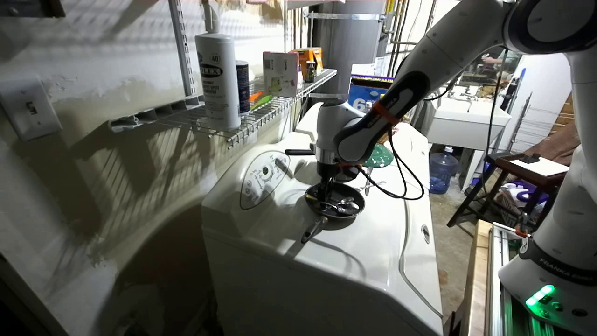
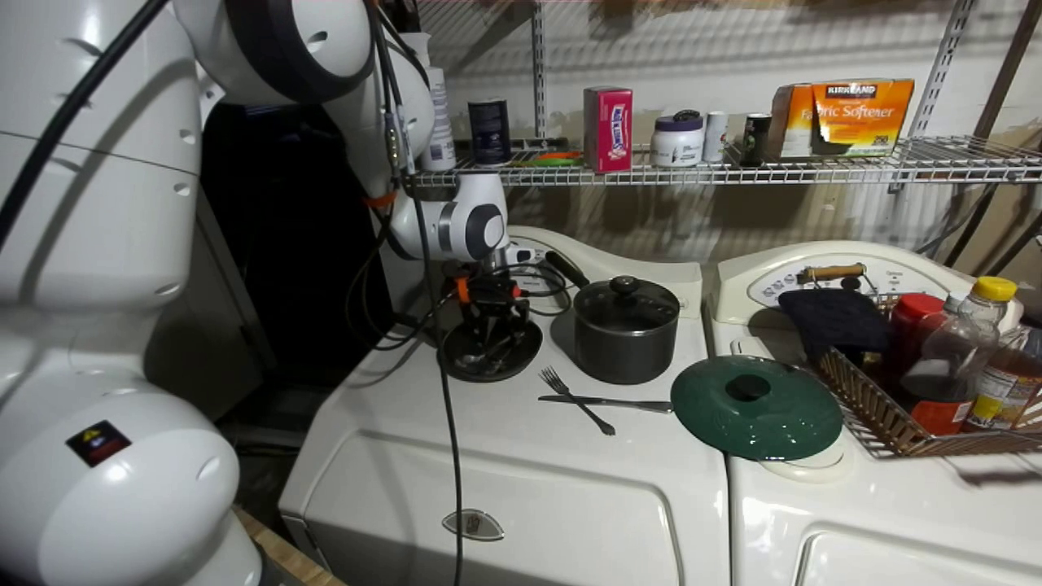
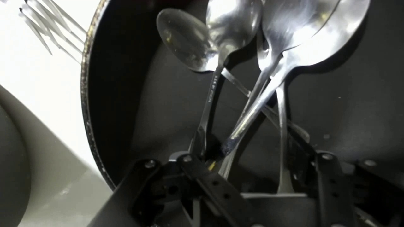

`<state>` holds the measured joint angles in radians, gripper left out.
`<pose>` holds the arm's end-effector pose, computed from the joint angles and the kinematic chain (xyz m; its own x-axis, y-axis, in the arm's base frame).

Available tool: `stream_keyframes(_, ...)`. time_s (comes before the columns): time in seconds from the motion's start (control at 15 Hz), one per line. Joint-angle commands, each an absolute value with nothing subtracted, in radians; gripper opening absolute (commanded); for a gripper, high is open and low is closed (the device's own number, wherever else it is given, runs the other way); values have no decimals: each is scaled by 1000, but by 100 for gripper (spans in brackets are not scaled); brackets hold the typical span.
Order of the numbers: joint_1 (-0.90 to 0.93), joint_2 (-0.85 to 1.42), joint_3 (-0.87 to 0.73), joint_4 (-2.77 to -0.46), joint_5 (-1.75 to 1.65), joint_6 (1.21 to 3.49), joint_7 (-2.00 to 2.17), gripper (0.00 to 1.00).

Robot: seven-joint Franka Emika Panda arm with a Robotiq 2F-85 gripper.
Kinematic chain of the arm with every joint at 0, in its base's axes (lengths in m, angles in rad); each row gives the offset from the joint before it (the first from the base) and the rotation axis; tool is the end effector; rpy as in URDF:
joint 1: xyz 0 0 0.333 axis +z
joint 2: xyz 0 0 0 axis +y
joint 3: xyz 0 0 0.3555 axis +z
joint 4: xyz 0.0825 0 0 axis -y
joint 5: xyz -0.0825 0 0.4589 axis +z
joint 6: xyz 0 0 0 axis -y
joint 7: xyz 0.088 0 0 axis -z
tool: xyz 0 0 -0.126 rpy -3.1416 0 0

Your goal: Remove two spoons from the pan

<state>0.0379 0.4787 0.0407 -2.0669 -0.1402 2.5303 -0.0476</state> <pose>0.6469 0.0514 0.1500 0.9719 0.2344 -0.0202 0.2352 -0.9702 0.0590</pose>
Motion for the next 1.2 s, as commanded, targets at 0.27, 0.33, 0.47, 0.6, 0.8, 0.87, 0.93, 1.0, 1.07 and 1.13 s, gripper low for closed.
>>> stream_keyframes(0.27,36,476,69,-2068,-105,2502,-90,67)
stream_keyframes(0.33,36,473,73,-2069,-103,2499,-92,67)
stream_keyframes(0.47,36,469,84,-2071,-101,2494,-106,69)
stream_keyframes(0.6,39,466,91,-2071,-99,2483,-110,67)
stream_keyframes(0.8,36,467,107,-2068,-88,2468,-128,64)
stream_keyframes(0.87,35,470,109,-2066,-84,2464,-132,60)
stream_keyframes(0.93,34,471,111,-2066,-80,2463,-137,60)
stream_keyframes(1.0,34,472,110,-2067,-77,2466,-140,52)
stream_keyframes(1.07,34,471,110,-2068,-74,2469,-142,50)
stream_keyframes(1.13,33,470,108,-2069,-72,2473,-144,46)
